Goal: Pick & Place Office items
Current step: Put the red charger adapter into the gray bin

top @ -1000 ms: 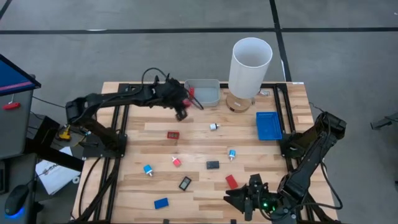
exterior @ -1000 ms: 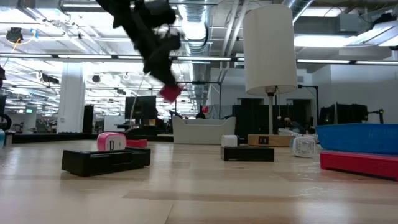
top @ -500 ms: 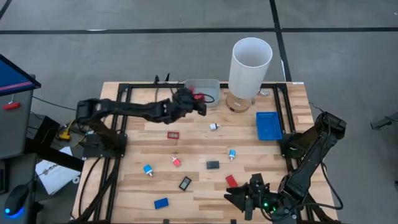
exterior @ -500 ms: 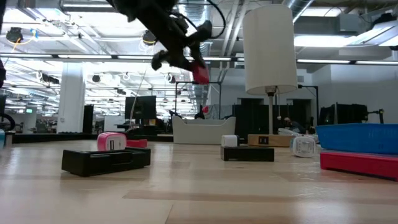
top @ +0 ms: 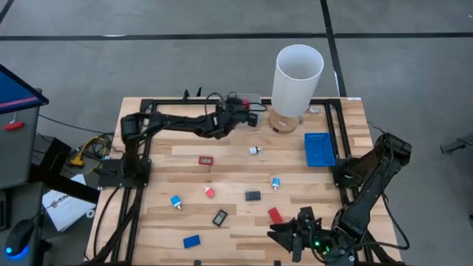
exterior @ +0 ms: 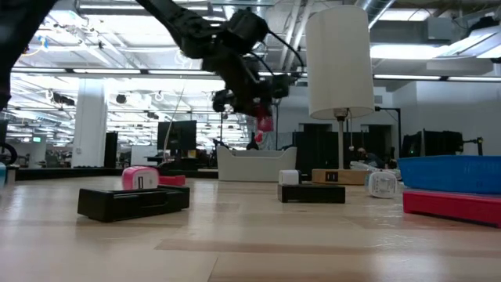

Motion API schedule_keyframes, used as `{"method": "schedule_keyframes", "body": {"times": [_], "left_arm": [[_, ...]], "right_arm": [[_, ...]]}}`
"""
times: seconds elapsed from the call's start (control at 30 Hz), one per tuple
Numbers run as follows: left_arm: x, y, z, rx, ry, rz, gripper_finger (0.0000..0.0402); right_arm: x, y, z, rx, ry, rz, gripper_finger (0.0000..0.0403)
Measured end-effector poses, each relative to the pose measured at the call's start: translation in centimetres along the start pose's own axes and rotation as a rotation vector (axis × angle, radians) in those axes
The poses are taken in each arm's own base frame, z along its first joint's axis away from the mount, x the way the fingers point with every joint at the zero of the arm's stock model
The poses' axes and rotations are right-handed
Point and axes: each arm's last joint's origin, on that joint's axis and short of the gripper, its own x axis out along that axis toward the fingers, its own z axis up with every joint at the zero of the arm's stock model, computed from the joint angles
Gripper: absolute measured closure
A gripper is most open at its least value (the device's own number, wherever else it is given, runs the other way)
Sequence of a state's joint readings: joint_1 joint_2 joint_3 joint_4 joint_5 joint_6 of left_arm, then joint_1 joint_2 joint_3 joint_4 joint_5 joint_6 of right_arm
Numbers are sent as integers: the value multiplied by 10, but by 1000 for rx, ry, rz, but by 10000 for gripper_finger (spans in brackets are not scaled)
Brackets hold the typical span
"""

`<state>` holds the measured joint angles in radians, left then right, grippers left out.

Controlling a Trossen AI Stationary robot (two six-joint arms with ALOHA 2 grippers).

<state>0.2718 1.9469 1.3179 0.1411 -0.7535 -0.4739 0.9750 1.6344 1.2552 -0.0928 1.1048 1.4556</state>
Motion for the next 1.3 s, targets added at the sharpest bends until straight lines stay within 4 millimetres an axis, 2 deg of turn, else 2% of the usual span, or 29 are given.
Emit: {"method": "schedule_keyframes", "body": {"times": [0.2,0.4,0.7,1.03,1.2,1.3], "left_arm": [[24,-4,-8,-51,26,89,286],[36,6,-18,-198,36,179,286],[45,25,-21,-273,111,244,286],[45,25,-23,-277,136,237,286],[44,27,-24,-322,141,254,251],[44,28,-25,-349,149,267,253]], "right_arm": [[0,0,0,24,-1,1,205],[0,1,1,47,-26,2,205],[2,0,3,48,-58,-4,205],[3,0,3,49,-60,-5,205],[3,1,3,58,-61,-1,205],[3,1,3,58,-63,-1,205]]}}
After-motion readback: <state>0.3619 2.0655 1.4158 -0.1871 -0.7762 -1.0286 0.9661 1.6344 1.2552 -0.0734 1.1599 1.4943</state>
